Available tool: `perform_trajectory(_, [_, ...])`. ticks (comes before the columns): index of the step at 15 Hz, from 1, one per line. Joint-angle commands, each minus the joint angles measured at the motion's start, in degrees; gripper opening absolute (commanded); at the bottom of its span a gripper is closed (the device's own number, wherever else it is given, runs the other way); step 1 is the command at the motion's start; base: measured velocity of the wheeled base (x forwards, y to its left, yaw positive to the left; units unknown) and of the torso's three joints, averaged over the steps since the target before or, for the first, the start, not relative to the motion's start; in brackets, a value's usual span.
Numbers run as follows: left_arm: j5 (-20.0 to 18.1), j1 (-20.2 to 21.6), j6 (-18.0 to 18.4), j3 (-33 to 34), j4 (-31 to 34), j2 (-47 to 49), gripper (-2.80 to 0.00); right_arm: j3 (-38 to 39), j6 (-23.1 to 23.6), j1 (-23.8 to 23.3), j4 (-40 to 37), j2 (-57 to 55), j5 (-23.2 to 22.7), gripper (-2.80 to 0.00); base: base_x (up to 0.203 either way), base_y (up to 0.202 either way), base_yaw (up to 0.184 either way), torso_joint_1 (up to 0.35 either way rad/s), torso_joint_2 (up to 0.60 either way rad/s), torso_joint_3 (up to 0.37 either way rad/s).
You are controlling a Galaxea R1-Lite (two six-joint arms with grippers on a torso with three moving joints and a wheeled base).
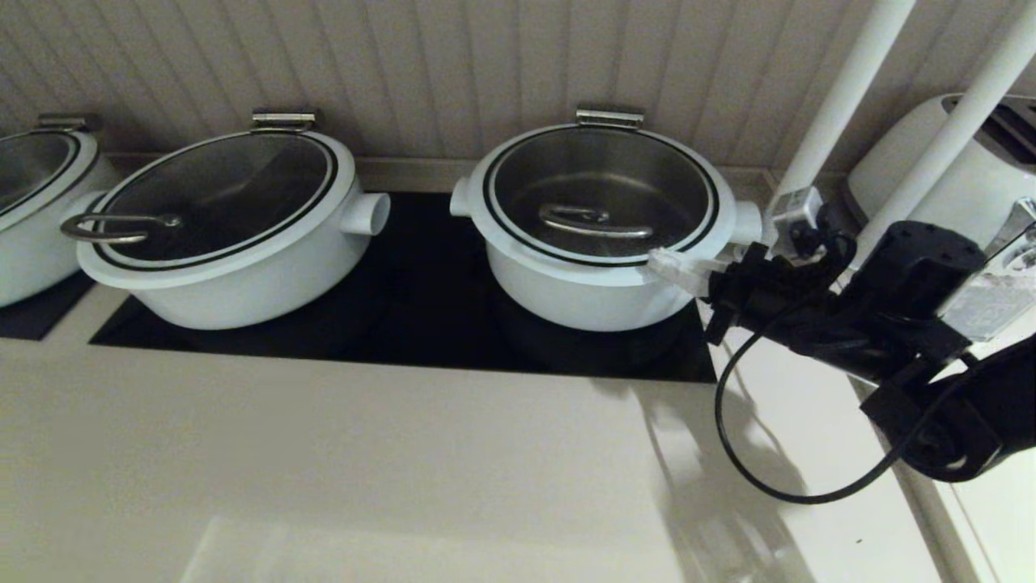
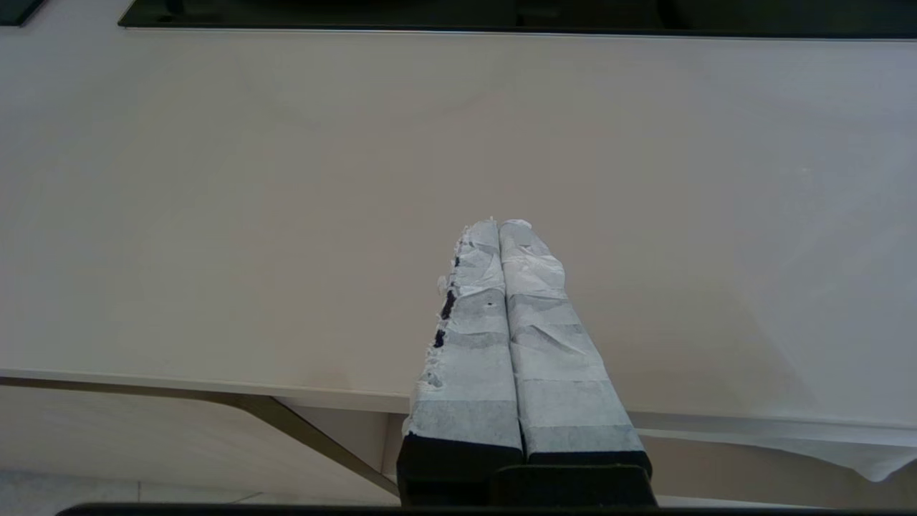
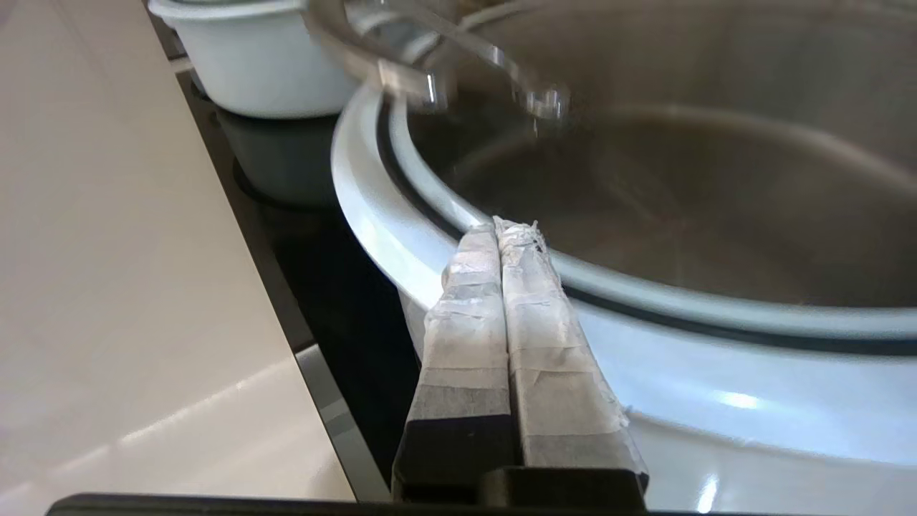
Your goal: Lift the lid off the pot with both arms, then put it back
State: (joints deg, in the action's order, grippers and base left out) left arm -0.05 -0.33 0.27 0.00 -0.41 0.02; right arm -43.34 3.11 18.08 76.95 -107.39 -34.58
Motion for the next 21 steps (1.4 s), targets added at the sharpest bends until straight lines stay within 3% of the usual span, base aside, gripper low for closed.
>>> perform_trajectory(1, [0.0,0.0,0.0,0.0,0.0,0.0,-2.80,0.5,0.0,0.0,0.6,2.3,-0.2,-2.80,0.000,0.000,0.000,0.000,0.00,0.000])
perform_trajectory(10, [0.0,0.0,0.0,0.0,0.0,0.0,-2.80,6.8,-0.1,-1.7,0.3,9.1,-0.1,-2.80,0.000,0.000,0.000,0.000,0.00,0.000])
perform_trajectory(21, [0.0,0.0,0.0,0.0,0.0,0.0,-2.80,19.4,0.1,-6.1,-1.3,22.6,5.4,-2.80,0.000,0.000,0.000,0.000,0.00,0.000])
